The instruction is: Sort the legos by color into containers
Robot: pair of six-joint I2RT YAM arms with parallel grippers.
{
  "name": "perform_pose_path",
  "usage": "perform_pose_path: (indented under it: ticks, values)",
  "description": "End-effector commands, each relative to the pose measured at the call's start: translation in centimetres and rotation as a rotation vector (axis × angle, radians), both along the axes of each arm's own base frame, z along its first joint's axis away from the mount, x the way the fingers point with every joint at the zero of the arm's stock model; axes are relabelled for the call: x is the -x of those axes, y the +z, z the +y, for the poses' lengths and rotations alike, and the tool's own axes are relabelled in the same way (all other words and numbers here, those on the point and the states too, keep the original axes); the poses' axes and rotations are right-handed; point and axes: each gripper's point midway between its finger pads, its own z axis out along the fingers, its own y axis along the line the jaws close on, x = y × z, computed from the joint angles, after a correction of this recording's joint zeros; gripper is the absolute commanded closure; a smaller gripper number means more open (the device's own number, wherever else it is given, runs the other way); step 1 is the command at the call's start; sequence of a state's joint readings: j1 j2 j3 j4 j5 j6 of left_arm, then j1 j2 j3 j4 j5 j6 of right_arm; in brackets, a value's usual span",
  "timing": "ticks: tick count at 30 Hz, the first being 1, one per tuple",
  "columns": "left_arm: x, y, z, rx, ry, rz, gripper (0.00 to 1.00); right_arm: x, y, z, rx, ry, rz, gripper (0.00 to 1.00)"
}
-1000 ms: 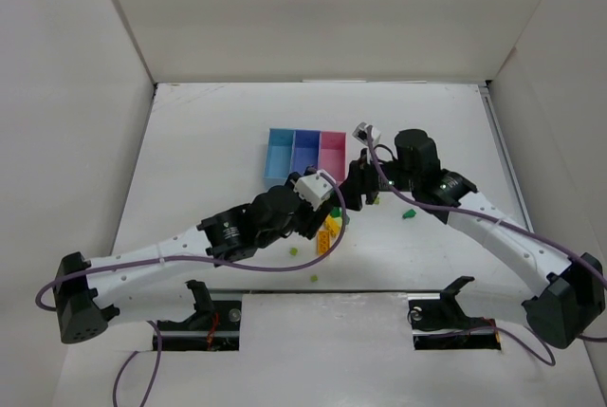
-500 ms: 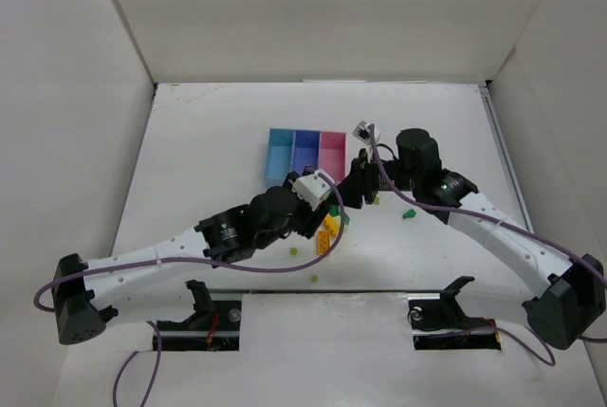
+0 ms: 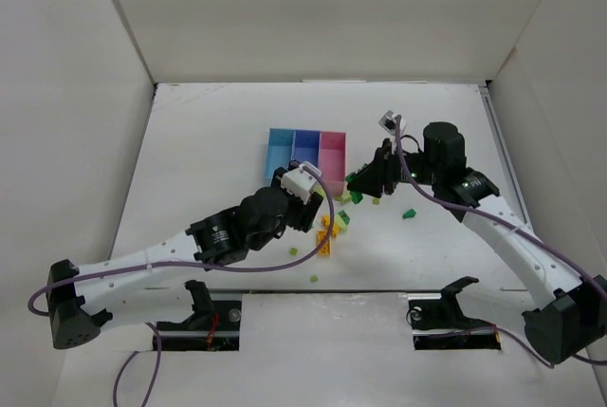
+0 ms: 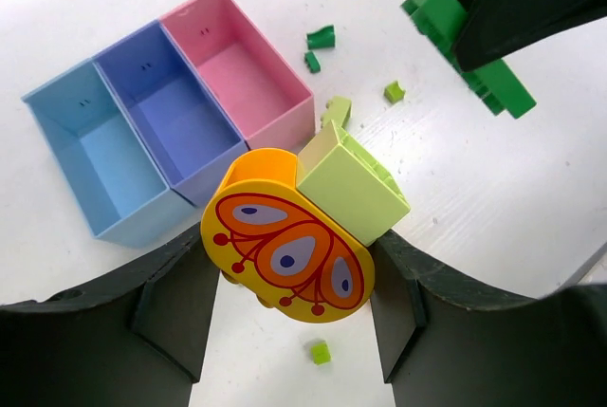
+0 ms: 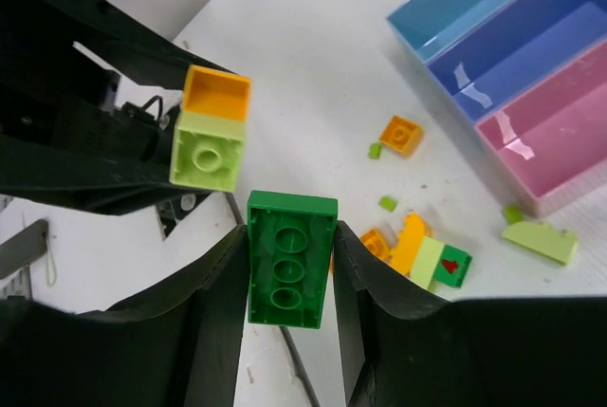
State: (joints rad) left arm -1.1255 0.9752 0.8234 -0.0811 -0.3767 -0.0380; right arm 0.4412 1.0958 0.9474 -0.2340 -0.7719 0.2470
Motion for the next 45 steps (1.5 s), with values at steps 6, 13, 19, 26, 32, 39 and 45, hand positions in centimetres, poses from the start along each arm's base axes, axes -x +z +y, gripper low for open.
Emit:
perform_pose_path:
  ticks: [6, 13, 19, 26, 32, 39, 45]
  values:
    - [-0.9, 1.2, 1.7, 0.071, 0.123, -0.026, 0.94, -0.5, 0.6, -1.2, 0.009, -0.012, -0.071, 0.92]
    - [-2.1, 1.7, 4.0, 0.148, 0.328, 0.003, 0.91, -6.7, 1.4, -2.4, 0.076, -0.291, -0.206, 0.89]
    - [-1.5, 0.3, 3.9, 0.153, 0.316, 0.053, 0.90, -11.5, -0.8, -0.5, 0.187, -0.395, -0.217, 0.89]
    - [-1.4, -1.1, 3.3, 0.111, 0.304, 0.082, 0.90, -17.1, -4.6, 2.4, 0.239, -0.499, -0.156, 0.89]
    - [-1.4, -1.2, 3.2, 0.100, 0.294, 0.093, 0.90, -19.1, -8.3, 4.9, 0.291, -0.489, -0.111, 0.71]
    - [-1.4, -1.1, 3.3, 0.084, 0.292, 0.091, 0.90, -19.7, -9.4, 4.4, 0.316, -0.530, -0.100, 0.44]
    - [-1.2, -1.8, 2.9, 0.050, 0.252, 0.092, 0.90, -18.3, -8.1, 4.1, 0.303, -0.493, -0.127, 0.32]
